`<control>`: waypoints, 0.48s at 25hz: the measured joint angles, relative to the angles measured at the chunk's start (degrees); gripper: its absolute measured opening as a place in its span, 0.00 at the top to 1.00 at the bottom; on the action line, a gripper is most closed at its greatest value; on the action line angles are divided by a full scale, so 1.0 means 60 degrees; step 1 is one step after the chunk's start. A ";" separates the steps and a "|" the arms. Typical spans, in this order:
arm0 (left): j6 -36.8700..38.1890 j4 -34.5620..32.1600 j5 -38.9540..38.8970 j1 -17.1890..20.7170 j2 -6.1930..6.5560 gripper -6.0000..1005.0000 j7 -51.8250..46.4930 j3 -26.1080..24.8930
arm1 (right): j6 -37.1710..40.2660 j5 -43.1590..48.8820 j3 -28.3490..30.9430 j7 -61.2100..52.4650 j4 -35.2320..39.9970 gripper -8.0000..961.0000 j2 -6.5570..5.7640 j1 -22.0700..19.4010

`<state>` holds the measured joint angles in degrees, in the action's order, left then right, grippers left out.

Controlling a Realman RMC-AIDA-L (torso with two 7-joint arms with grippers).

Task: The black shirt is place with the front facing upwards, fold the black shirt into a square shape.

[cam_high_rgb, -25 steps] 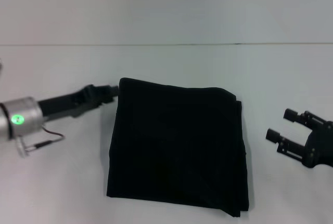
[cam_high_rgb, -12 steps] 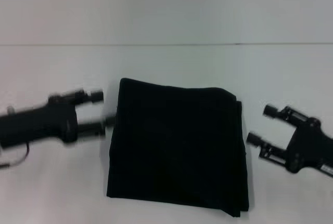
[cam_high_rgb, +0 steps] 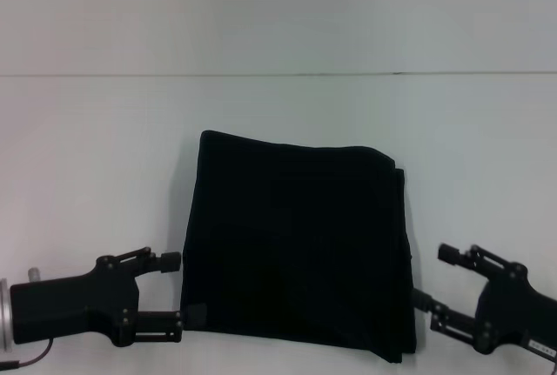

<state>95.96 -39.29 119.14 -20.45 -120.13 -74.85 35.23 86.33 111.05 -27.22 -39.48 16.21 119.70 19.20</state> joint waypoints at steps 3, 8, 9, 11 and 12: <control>-0.0288 0.0231 0.0028 -0.0022 0.0045 0.05 0.0180 -0.0003 | -0.0161 0.0074 -0.0013 0.0017 -0.0002 0.18 -0.0006 -0.0067; -0.0333 0.0265 0.0024 -0.0098 0.0053 0.05 0.0216 -0.0019 | -0.0186 0.0101 -0.0022 0.0023 0.0030 0.18 -0.0015 -0.0069; -0.0334 0.0265 0.0017 -0.0105 0.0055 0.05 0.0220 -0.0023 | -0.0187 0.0101 -0.0023 0.0024 0.0032 0.18 -0.0015 -0.0060; -0.0334 0.0265 0.0015 -0.0123 0.0054 0.05 0.0226 -0.0026 | -0.0187 0.0101 -0.0026 0.0025 0.0037 0.18 -0.0015 -0.0050; -0.0332 0.0265 0.0015 -0.0127 0.0052 0.05 0.0227 -0.0027 | -0.0186 0.0101 -0.0027 0.0027 0.0045 0.18 -0.0015 -0.0044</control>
<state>93.97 -37.70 119.23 -21.21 -119.82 -73.49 35.07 85.21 111.65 -27.39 -39.33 16.48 119.61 18.94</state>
